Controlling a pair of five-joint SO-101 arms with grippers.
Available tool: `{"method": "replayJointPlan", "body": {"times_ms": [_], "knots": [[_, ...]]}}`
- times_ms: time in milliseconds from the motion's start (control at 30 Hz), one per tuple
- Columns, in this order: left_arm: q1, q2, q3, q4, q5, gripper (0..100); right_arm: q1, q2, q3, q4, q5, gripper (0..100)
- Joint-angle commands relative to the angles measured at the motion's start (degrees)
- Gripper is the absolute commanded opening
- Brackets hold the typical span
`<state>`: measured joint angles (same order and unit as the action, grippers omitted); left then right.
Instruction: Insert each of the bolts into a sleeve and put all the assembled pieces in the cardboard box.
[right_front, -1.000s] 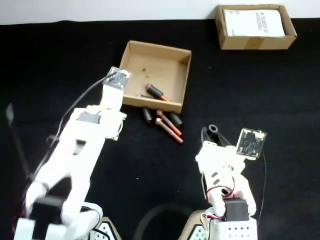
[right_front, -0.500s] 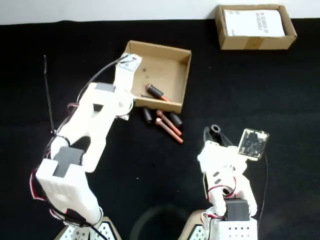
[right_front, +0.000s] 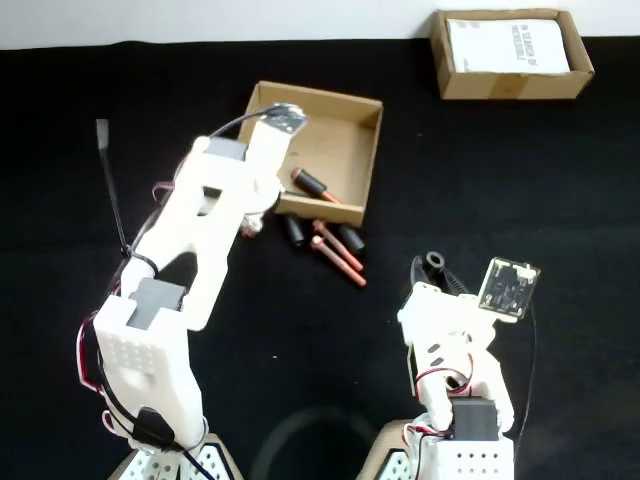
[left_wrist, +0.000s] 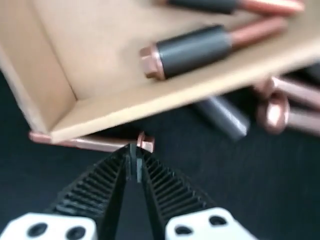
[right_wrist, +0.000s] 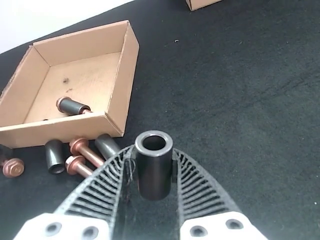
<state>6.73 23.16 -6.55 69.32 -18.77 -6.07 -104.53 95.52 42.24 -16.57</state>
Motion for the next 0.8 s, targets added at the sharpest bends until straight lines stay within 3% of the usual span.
{"method": "replayJointPlan", "body": {"times_ms": [0, 67, 267, 433, 633, 767], "knots": [[1.0, 0.1, -7.9, 7.7, -8.2, 1, 0.7, -0.4, 0.6, -1.0, -0.4, 0.6], [0.7, 0.1, -10.7, 12.0, -12.3, 1, 0.7, -0.4, 0.7, -1.0, -0.4, 0.6], [0.7, 0.1, -15.1, 22.3, -34.1, 1, 0.7, -0.4, 0.7, -1.0, -0.4, 0.6], [0.7, 0.2, -15.1, 24.5, -46.6, 3, 0.7, -0.4, 0.7, -0.9, -0.1, 0.6], [0.0, 1.0, -15.5, 24.8, -58.0, 18, 0.7, -0.4, 0.7, -0.9, 0.0, 0.6], [-2.6, 5.0, -18.2, 24.6, -66.3, 17, 0.7, -0.4, 0.7, -0.9, 0.1, 0.6]]}}
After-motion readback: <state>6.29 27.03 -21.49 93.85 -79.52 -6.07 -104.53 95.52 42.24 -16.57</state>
